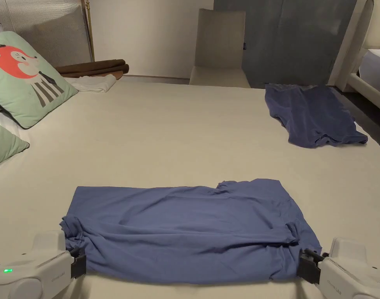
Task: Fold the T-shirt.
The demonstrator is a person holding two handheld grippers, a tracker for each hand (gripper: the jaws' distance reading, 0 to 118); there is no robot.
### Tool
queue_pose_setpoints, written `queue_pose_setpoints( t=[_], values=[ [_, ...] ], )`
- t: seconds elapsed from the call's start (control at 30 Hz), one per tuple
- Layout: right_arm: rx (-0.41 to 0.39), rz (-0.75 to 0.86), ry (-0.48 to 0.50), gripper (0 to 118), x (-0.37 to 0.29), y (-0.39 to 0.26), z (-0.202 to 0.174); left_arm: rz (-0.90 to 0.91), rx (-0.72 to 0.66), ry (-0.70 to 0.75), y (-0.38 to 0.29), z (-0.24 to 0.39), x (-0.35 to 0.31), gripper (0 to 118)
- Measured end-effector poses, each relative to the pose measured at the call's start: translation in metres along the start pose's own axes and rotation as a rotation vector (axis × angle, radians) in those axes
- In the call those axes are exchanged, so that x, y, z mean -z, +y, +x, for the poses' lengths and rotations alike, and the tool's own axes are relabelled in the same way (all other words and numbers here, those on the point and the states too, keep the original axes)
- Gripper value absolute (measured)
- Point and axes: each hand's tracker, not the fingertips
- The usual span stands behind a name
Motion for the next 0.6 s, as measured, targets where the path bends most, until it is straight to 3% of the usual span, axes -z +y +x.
queue_pose_setpoints(
  t=[0.03, 0.07, 0.2, 0.23, 0.37, 0.4, 0.47, 0.5, 0.6],
  values=[
    [-0.006, -0.035, 0.003, 104, 0.011, 0.000, 0.001, 0.009, -0.013, -0.010, 0.002, -0.002, -0.004, 9],
    [-0.012, -0.058, 0.007, 108, 0.022, -0.001, 0.001, 0.011, -0.024, -0.017, 0.004, -0.004, -0.006, 9],
    [-0.034, -0.107, 0.017, 106, 0.052, -0.002, -0.007, 0.013, -0.038, -0.028, 0.006, -0.001, -0.016, 9],
    [-0.037, -0.120, 0.010, 97, 0.059, -0.002, -0.009, 0.011, -0.038, -0.027, 0.006, 0.000, -0.016, 9],
    [-0.076, -0.114, -0.004, 12, 0.052, -0.009, -0.017, 0.000, -0.052, -0.027, 0.000, -0.001, -0.019, 9],
    [-0.107, -0.072, 0.015, 12, 0.043, -0.010, -0.018, -0.003, -0.059, -0.030, -0.002, -0.002, -0.020, 9],
    [-0.068, -0.078, 0.112, 12, 0.033, -0.011, -0.018, -0.011, -0.076, -0.038, -0.007, -0.004, -0.022, 9],
    [-0.078, -0.078, 0.067, 12, 0.026, -0.011, -0.019, -0.016, -0.081, -0.032, -0.008, -0.006, -0.022, 9],
    [-0.085, -0.028, 0.071, 12, 0.002, -0.015, -0.015, -0.017, -0.106, -0.036, -0.017, -0.012, -0.032, 9]
  ],
)
